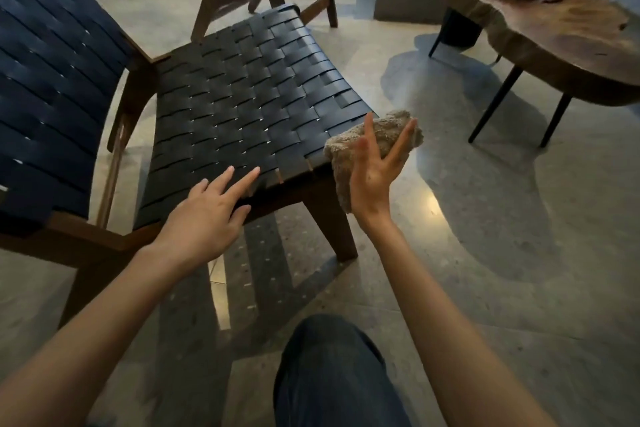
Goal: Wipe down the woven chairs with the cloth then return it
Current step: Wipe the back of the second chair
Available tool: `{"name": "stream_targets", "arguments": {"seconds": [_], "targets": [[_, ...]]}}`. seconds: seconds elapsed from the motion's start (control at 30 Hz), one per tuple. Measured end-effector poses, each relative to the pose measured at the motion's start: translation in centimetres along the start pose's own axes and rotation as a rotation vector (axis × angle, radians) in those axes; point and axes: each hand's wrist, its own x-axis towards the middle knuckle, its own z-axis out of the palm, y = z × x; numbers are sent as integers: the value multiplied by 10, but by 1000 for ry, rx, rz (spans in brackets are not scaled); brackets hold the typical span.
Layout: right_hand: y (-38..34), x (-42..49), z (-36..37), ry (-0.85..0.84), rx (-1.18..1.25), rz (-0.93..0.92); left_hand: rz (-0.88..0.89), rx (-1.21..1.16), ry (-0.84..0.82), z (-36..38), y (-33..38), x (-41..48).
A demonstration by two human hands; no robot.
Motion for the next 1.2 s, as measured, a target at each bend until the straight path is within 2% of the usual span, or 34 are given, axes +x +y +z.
{"name": "stream_targets", "arguments": {"seconds": [0.07, 0.17, 0.27, 0.4, 0.53, 0.77, 0.9, 1.03, 1.2], "targets": [[-6, 4, 9, 123, 36, 36, 4, 7, -26, 1, 0, 1], [-14, 3, 27, 197, 61, 98, 5, 49, -48, 3, -3, 3], [-19, -8, 43, 186, 106, 231, -24, 98, -101, 6, -11, 4], [-24, -27, 62, 137, -17, 263, -103, 129, -168, 9, -28, 8], [-18, -39, 69, 69, -84, 214, -123, 140, -164, 12, -33, 10], [-10, -22, 54, 109, -65, 124, -44, 162, -8, 24, -18, 10], [0, -40, 52, 30, -152, 21, -25, 162, 45, 35, -13, 5], [2, -56, 61, -96, -310, -2, -4, 184, 5, 26, -17, 5], [8, -80, 76, -198, -529, -213, 24, 256, -55, 15, -27, -2]]}}
